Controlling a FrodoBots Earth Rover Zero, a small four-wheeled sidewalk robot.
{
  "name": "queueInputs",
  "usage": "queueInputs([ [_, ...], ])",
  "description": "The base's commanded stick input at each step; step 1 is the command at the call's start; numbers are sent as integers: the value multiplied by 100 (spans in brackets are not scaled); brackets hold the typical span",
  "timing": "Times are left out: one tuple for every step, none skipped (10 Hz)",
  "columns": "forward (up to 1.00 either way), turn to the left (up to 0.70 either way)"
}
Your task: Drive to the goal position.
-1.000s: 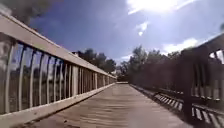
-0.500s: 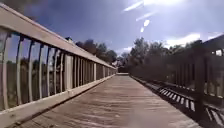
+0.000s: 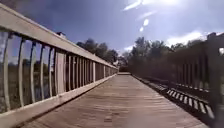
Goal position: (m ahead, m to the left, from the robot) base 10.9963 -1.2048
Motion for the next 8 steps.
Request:
queueInputs([
  [70, 0],
  [70, -15],
  [70, -27],
  [70, -27],
  [70, -27],
  [70, -9],
  [70, 0],
  [70, 0],
])
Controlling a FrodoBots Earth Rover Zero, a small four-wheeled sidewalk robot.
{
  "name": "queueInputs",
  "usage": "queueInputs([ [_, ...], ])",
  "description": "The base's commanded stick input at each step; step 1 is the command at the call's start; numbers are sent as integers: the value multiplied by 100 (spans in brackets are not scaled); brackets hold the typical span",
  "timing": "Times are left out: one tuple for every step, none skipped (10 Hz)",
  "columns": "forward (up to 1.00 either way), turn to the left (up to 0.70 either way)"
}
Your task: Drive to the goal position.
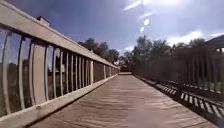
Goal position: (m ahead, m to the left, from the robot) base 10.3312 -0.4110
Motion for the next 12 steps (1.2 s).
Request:
queueInputs([
  [70, 0],
  [70, 0],
  [70, -14],
  [70, -27],
  [70, -27],
  [70, -27],
  [70, -27],
  [70, 0],
  [70, 0],
  [70, 0],
  [70, 0],
  [80, 0],
])
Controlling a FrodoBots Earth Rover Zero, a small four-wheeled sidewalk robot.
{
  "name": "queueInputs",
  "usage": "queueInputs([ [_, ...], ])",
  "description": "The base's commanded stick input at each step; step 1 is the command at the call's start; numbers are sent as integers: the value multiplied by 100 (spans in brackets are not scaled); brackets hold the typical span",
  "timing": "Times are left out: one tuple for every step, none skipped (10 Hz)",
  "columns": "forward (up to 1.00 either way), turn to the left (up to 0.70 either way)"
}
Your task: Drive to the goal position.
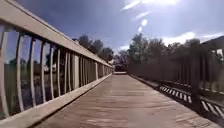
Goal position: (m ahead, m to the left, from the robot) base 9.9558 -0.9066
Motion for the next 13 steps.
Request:
queueInputs([
  [85, -16],
  [85, -27],
  [85, -27],
  [85, -27],
  [85, -27],
  [85, -27],
  [85, -14],
  [85, 0],
  [85, 0],
  [85, 0],
  [85, -18],
  [85, -27],
  [85, -27],
])
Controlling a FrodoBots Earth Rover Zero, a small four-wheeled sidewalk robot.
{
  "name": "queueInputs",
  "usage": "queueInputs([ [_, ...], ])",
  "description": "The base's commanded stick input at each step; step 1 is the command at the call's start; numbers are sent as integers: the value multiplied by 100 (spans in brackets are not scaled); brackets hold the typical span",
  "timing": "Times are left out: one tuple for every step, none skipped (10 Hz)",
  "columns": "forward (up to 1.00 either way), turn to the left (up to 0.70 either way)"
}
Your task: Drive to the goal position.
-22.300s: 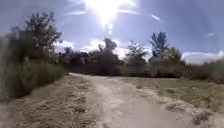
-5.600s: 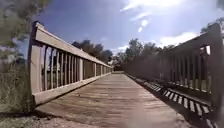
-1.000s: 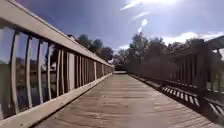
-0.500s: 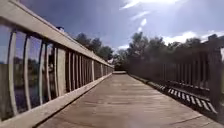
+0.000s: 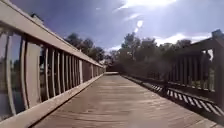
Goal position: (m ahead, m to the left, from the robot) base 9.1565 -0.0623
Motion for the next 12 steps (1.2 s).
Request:
queueInputs([
  [85, -27],
  [85, -27],
  [85, -2],
  [85, 0],
  [85, 0],
  [85, 0],
  [95, 0],
  [100, 0],
  [100, -11],
  [100, -27],
  [100, -27],
  [100, -23],
])
